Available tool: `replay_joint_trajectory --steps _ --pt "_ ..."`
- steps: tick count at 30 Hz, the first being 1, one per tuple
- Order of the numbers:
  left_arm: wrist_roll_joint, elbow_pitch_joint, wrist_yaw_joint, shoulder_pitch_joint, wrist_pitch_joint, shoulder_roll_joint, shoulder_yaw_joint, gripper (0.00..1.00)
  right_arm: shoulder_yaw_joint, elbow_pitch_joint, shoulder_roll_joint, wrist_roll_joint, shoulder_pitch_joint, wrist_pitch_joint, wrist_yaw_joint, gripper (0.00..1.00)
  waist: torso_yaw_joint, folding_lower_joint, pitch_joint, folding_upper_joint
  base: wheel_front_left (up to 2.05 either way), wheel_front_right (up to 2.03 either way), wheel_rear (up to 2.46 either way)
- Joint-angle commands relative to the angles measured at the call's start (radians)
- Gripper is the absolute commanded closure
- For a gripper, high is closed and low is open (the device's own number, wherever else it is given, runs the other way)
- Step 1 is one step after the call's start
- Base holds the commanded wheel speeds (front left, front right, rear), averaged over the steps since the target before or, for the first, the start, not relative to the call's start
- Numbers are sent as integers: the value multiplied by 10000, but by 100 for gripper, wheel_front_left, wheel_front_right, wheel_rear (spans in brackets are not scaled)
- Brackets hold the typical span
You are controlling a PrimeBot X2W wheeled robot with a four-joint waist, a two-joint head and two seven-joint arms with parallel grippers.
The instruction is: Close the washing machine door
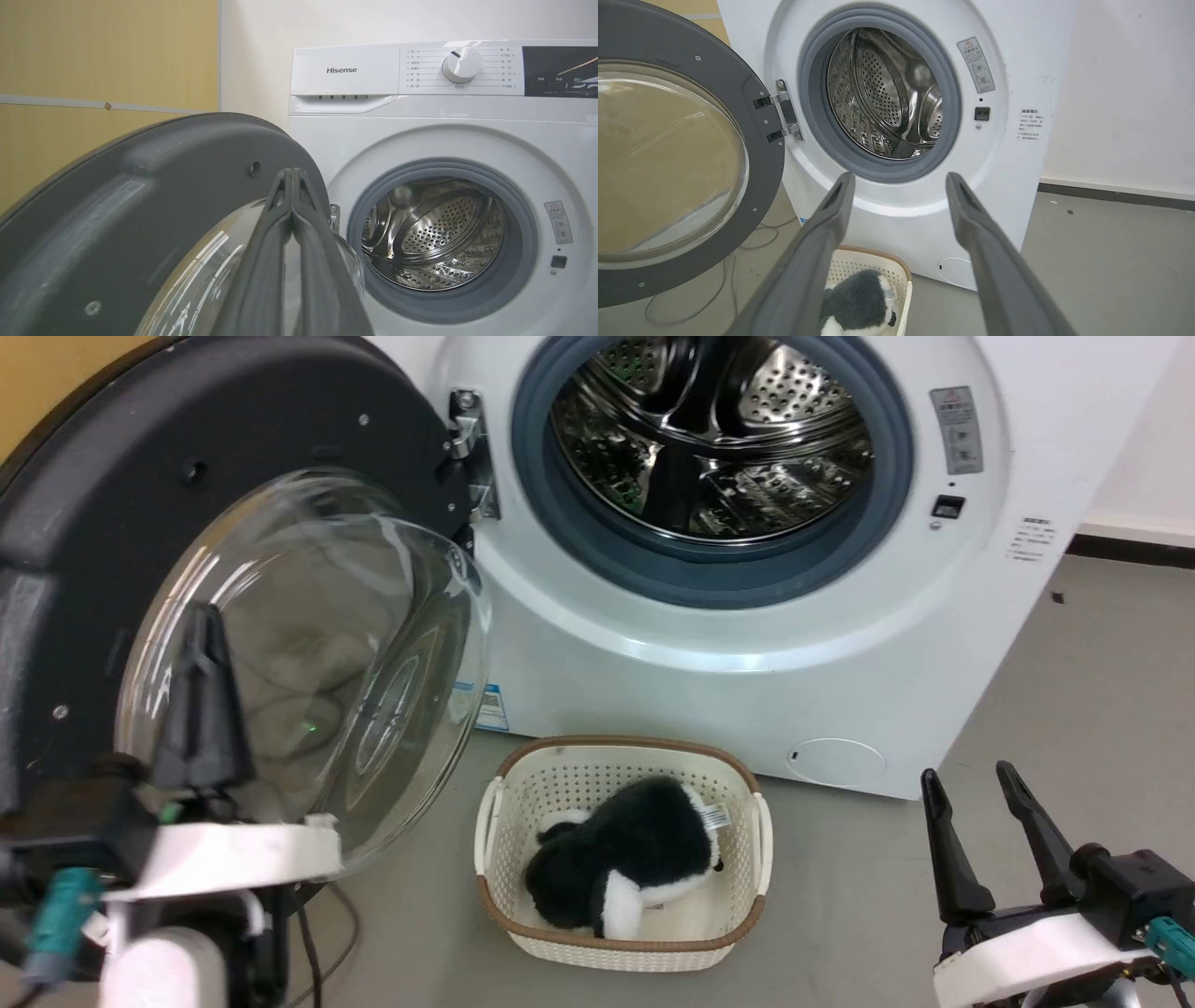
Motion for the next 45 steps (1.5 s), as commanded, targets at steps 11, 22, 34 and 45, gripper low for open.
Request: replay_joint_trajectory --steps 11,22,34,45 --pt "-1877 -215 -856 -1290 -305 49 1934 100 -106 -36 24 379 -114 -310 4 0 758 -1 167 0 0 0 0" --pt "-3761 917 -849 -2304 -155 962 3623 100 -231 -50 29 614 -154 -540 5 0 1416 -1 387 0 0 0 0" --pt "-6009 3568 -461 -2927 1803 1645 4529 100 -278 -103 34 891 -272 -811 5 0 1860 -1 677 0 0 0 0" --pt "-8395 5284 -994 -2834 4291 1721 4877 100 -392 -148 38 1107 -376 -1041 6 0 2197 -1 925 0 0 0 0"
